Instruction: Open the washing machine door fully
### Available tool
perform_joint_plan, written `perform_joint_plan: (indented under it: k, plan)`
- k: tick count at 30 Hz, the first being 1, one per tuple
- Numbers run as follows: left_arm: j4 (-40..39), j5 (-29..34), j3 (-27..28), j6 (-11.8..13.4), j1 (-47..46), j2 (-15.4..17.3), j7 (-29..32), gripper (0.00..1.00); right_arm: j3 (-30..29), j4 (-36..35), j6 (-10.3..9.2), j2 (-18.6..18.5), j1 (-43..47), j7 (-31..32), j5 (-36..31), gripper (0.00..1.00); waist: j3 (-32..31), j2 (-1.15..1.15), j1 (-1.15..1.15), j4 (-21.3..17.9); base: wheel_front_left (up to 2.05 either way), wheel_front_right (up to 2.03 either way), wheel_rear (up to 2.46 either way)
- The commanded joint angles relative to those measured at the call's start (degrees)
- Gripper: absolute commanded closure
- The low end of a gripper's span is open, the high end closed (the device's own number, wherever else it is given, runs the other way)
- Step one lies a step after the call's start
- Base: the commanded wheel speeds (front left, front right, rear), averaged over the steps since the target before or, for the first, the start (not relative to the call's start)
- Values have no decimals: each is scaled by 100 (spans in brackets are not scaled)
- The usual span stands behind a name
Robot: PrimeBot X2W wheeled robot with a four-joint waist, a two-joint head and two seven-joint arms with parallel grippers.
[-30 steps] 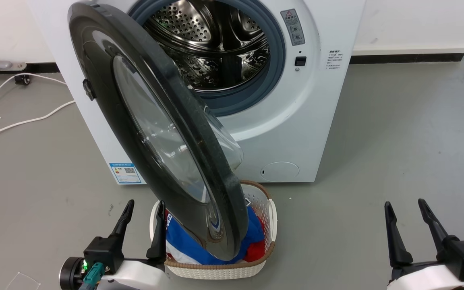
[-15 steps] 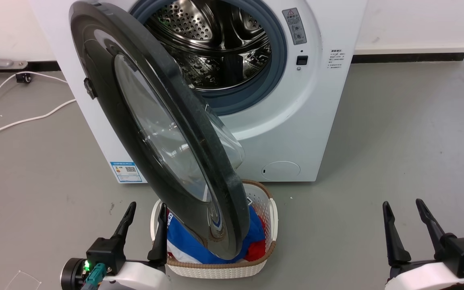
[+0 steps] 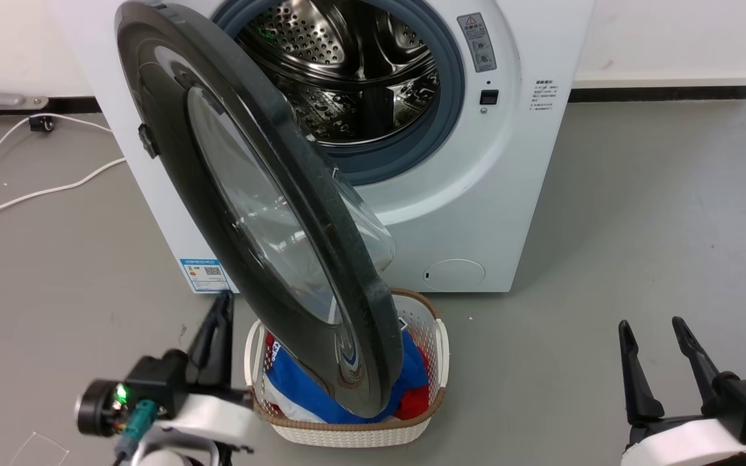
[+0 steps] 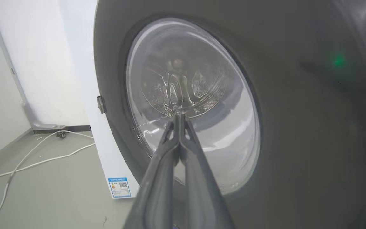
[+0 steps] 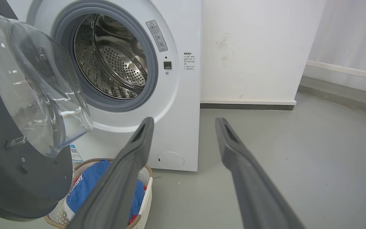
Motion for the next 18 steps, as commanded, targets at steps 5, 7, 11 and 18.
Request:
perform_joint_plan:
  k: [5,7,11,18]
  plan:
    - [-777,75,93,103,-420,118,-14,100,-33,-16,-3,25,-18,13,33,0,-27,0,0,46,0,0,0]
    - [-1145,79,94,131,-564,122,-5,100,-49,1,-3,25,-25,4,36,0,-35,0,0,61,0,0,0]
    - [-1950,80,35,189,-898,80,23,100,-87,21,-2,25,-37,-10,33,0,-47,0,0,79,0,0,0]
    - [-2957,47,-423,110,-1298,-5,237,100,-109,31,-2,25,-50,7,5,0,-49,0,0,69,0,0,0]
